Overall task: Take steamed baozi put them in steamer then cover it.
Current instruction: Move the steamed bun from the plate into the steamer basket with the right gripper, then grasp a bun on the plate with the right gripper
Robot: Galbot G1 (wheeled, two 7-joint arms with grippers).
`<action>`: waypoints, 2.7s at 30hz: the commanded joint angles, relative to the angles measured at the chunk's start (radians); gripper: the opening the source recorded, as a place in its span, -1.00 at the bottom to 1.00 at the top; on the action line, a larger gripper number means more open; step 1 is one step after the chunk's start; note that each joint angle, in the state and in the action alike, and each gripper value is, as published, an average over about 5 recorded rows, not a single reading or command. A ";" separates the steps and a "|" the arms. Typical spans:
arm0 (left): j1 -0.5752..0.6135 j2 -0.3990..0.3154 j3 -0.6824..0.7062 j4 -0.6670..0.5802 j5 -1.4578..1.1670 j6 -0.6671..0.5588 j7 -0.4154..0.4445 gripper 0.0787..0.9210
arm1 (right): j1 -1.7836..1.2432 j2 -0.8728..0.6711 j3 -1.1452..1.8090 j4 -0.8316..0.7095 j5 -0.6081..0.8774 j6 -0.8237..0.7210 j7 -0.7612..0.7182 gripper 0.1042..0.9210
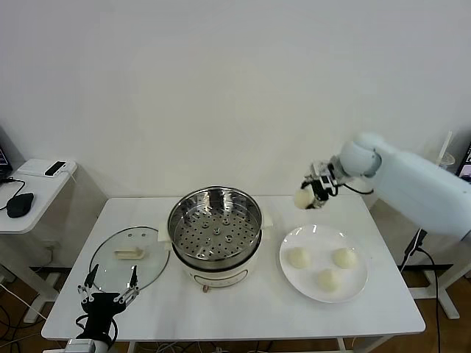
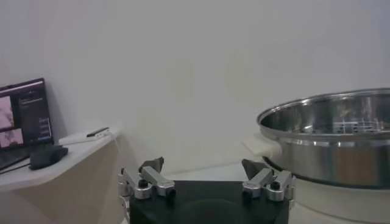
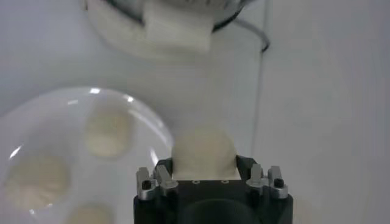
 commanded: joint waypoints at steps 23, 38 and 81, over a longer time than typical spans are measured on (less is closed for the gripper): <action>0.030 -0.017 -0.031 -0.056 0.019 -0.005 0.009 0.77 | 0.027 0.536 -0.310 -0.309 -0.221 0.523 0.225 0.32; 0.008 -0.018 -0.027 -0.037 0.020 -0.005 0.009 0.77 | -0.048 0.635 -0.268 -0.497 -0.487 0.709 0.319 0.32; -0.025 0.051 -0.002 -0.071 -0.018 0.026 0.012 0.77 | 0.197 -0.263 -0.285 0.405 0.120 -0.150 0.037 0.76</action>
